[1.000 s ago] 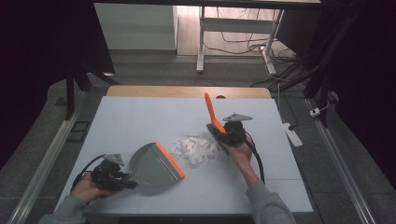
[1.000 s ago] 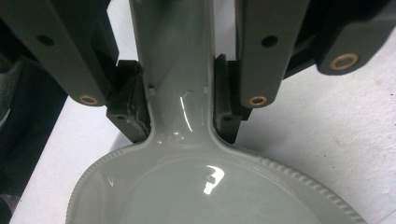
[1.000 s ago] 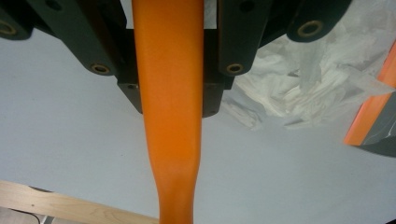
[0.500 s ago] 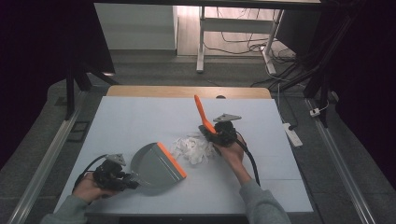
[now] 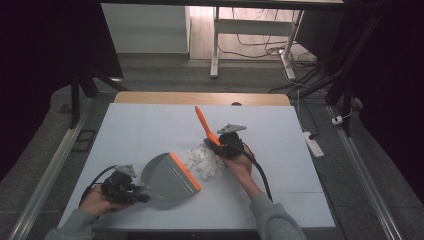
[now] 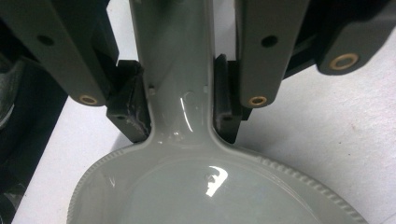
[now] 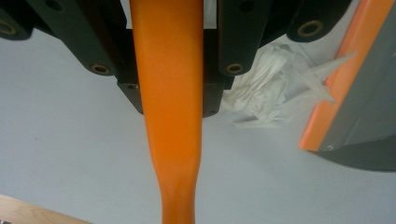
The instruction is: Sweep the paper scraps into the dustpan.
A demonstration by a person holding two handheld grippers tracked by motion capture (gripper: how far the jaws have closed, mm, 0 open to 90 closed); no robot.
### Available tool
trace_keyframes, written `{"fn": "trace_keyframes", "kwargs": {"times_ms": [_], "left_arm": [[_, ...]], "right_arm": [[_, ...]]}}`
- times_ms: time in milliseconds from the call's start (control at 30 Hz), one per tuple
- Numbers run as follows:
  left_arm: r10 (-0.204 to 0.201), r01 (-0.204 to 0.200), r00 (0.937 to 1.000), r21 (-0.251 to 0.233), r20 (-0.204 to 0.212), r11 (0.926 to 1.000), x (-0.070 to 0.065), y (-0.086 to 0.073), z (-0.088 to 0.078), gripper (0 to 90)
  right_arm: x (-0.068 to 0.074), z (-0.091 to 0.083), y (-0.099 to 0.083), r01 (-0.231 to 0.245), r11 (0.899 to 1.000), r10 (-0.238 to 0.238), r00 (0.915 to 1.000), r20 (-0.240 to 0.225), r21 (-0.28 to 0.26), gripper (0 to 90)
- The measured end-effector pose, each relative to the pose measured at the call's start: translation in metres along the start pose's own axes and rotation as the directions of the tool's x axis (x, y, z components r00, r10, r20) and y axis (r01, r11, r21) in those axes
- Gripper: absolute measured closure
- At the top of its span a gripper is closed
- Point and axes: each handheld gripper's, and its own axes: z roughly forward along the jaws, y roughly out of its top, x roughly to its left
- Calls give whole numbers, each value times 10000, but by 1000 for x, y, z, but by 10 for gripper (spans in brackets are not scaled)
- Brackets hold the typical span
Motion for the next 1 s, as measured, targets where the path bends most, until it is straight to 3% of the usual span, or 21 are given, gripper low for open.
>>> {"fn": "trace_keyframes", "kwargs": {"times_ms": [533,1000], "left_arm": [[-3,3,10000,-2,27,10000,-1,1,2,613],[11,-11,10000,-15,18,10000,-2,2,3,613]], "right_arm": [[32,11,7,530,9986,-525,9973,-522,79,705],[51,18,11,857,9963,-848,9927,-861,70,705]]}}
